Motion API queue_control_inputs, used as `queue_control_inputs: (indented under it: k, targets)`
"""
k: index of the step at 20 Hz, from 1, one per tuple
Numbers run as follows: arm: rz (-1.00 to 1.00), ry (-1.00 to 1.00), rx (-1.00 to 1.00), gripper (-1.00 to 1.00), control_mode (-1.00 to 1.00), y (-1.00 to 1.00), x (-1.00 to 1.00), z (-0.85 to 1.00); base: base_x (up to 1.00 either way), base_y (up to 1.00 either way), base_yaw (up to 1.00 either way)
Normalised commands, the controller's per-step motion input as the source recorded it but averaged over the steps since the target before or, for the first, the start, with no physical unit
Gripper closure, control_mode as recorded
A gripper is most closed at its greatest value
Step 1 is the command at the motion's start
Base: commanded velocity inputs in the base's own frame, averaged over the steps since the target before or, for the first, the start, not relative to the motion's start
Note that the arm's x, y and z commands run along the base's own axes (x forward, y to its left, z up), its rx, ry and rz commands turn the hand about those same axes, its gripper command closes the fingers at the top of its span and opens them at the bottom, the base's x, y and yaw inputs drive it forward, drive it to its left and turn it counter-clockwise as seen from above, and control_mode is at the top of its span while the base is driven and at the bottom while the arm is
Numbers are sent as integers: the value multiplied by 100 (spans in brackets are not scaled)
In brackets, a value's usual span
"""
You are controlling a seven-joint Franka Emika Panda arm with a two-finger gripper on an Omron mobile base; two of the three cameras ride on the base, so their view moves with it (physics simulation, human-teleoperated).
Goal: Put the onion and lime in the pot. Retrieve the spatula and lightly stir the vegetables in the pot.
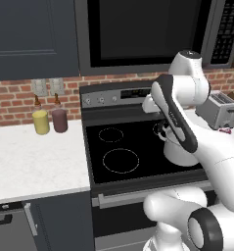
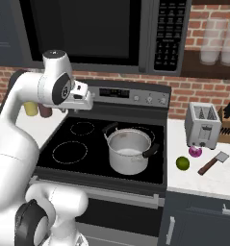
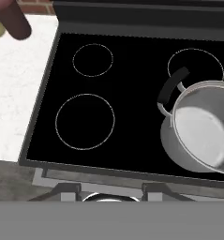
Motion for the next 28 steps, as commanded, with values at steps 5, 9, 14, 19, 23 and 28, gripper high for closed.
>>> queue_control_inputs:
  k: [5,9,14,19,23,28]
  targets:
    - [0,0,0,-100,-100,0,-44,-1,0,0,0]
    - [0,0,0,-100,-100,-7,-99,-9,0,0,0]
    - [-1,0,0,-100,-100,-74,-77,-11,0,0,0]
    - [0,0,0,-100,-100,-100,-62,0,0,0,0]
    - [0,0,-5,-100,-100,-100,-18,-6,0,0,0]
    - [0,0,-21,-100,-100,-100,0,-17,0,0,0]
